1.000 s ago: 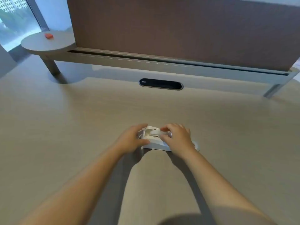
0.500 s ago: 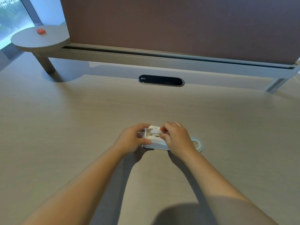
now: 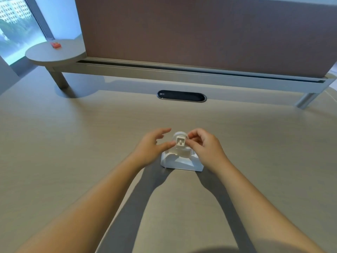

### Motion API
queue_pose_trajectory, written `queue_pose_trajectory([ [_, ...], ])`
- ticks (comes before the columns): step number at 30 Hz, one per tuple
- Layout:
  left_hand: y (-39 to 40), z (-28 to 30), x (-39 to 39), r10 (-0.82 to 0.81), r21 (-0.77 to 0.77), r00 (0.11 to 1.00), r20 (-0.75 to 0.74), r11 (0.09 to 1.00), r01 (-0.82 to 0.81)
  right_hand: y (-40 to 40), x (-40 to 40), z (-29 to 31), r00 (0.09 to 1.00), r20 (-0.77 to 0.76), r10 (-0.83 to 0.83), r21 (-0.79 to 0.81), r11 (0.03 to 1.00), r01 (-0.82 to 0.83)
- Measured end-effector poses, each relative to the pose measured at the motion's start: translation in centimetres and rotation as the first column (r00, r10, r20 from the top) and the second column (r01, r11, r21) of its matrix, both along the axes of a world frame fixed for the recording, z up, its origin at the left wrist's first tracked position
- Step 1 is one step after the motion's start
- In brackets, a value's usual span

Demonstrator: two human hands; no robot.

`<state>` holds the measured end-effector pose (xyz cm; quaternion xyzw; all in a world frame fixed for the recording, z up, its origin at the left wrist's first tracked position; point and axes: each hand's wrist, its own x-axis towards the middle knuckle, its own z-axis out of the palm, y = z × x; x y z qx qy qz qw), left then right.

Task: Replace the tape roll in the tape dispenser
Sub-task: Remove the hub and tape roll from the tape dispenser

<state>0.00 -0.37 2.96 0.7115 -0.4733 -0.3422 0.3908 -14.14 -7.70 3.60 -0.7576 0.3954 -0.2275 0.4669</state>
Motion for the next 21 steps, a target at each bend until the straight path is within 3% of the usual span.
queue_pose_trajectory([
  [3,0.5,1.1,-1.0,-0.043,-0.065,0.981,-0.191,0.997,0.031,1.0,0.0,0.3,0.99,0.139,-0.007,0.086,0.996,-0.005],
  [9,3.1,-0.4,-2.3,-0.058,-0.156,0.937,-0.344,0.988,0.003,3.8,-1.1,-1.2,0.967,0.254,0.015,0.109,0.993,-0.044],
  [21,9.7,-3.8,-5.4,-0.131,-0.298,0.916,-0.379,0.955,0.014,11.5,-3.9,-4.3,0.945,0.325,0.029,0.001,1.0,-0.031],
])
